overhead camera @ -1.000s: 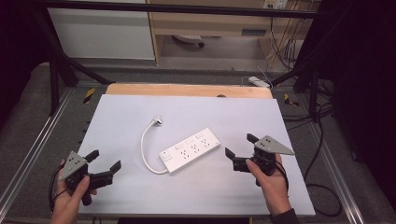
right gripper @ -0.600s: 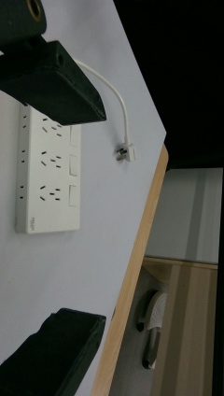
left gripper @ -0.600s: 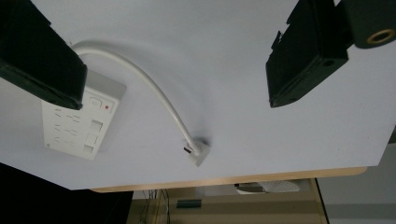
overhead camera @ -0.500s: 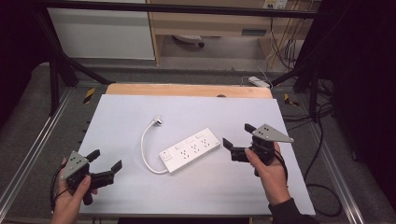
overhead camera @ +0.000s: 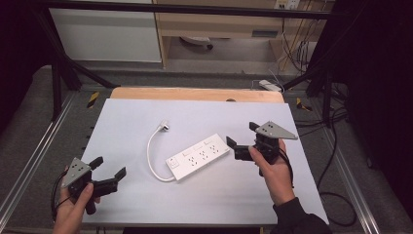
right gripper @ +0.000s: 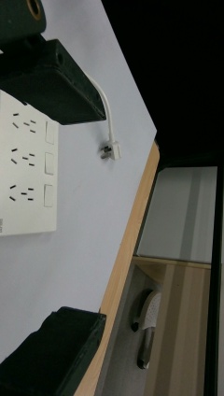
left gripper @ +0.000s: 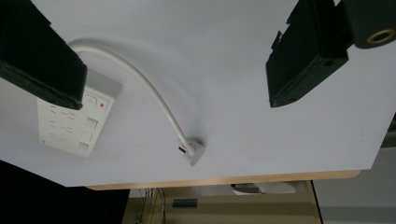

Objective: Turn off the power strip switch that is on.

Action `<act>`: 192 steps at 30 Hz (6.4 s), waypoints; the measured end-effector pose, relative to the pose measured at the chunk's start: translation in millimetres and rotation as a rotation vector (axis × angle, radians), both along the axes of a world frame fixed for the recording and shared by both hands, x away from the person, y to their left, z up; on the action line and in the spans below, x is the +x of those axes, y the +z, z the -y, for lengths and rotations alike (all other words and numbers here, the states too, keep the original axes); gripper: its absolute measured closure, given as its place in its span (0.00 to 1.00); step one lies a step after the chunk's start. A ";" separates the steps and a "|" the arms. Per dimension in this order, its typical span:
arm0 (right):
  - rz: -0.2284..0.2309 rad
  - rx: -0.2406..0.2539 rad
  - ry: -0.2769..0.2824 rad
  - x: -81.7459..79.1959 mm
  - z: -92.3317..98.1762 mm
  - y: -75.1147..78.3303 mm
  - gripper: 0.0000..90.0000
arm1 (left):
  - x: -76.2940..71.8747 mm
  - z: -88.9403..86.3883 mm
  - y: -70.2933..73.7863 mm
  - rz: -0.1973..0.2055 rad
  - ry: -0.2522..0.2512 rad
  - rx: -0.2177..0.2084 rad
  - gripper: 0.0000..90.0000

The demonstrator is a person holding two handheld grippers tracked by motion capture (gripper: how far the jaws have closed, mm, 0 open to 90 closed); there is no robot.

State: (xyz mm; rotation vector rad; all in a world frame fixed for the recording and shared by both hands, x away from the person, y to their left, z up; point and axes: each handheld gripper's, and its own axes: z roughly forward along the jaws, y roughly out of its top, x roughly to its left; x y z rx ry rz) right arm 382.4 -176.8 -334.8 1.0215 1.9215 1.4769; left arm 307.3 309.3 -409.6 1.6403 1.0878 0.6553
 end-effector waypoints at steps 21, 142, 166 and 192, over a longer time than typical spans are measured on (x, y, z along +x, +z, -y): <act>-0.018 -0.002 0.012 18.9 -21.4 0.2 0.04 | -0.5 0.5 -0.8 0.003 -0.007 0.012 0.06; -0.213 -0.167 0.085 67.3 -90.3 -92.9 1.00 | -1.7 6.5 -3.6 0.015 -0.055 0.078 0.06; -0.227 -0.163 0.104 67.3 -99.7 -100.2 1.00 | -1.9 7.5 -3.9 0.014 -0.056 0.083 0.06; -0.242 -0.166 0.086 73.5 -102.1 -108.4 1.00 | -2.0 7.6 -3.8 0.016 -0.058 0.080 0.06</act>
